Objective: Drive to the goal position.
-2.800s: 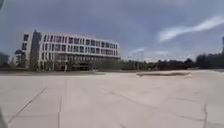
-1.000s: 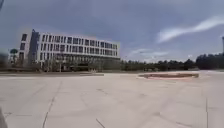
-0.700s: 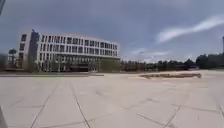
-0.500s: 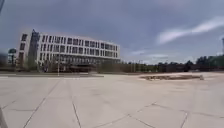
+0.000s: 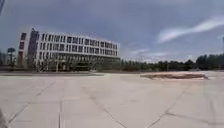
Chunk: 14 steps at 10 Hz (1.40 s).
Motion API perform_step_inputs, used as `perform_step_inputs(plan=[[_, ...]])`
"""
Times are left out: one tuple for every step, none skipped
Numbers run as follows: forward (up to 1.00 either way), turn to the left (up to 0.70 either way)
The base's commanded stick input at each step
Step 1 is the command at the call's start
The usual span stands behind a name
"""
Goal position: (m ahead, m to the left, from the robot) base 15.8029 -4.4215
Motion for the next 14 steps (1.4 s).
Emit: perform_step_inputs(plan=[[1.00,0.00],[1.00,0.00],[1.00,0.03],[1.00,0.20],[1.00,0.37],[1.00,0.25],[1.00,0.07],[1.00,0.00],[1.00,0.00],[1.00,0.00],[1.00,0.00],[1.00,0.00],[1.00,0.02],[1.00,0.06]])
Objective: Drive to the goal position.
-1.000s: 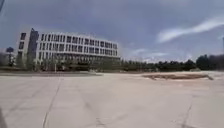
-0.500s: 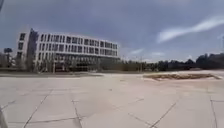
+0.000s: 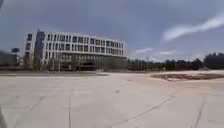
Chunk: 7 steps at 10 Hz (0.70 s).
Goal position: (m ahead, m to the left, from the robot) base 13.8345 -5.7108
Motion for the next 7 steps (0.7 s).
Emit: perform_step_inputs(plan=[[1.00,0.35],[1.00,0.40],[1.00,0.23],[1.00,0.05],[1.00,0.03],[1.00,0.02],[1.00,0.02]])
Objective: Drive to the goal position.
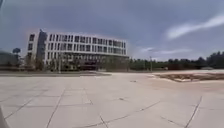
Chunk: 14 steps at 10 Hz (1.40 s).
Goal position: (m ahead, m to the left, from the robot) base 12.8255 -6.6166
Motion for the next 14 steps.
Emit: perform_step_inputs(plan=[[1.00,0.02],[1.00,0.03],[1.00,0.21],[1.00,0.40],[1.00,0.31],[1.00,0.12],[1.00,0.03],[1.00,0.02],[1.00,0.02],[1.00,0.02],[1.00,0.02],[1.00,0.02],[1.00,0.02],[1.00,0.02]])
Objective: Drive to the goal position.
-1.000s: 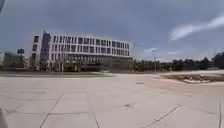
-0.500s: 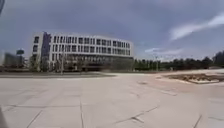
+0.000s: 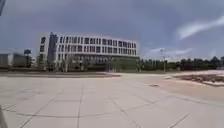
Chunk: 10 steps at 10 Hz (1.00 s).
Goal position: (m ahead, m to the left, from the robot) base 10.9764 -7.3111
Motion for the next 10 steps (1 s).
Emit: perform_step_inputs(plan=[[1.00,0.02],[1.00,0.02],[1.00,0.02],[1.00,0.02],[1.00,0.02],[1.00,0.02],[1.00,0.02],[1.00,0.02],[1.00,0.01],[1.00,-0.08]])
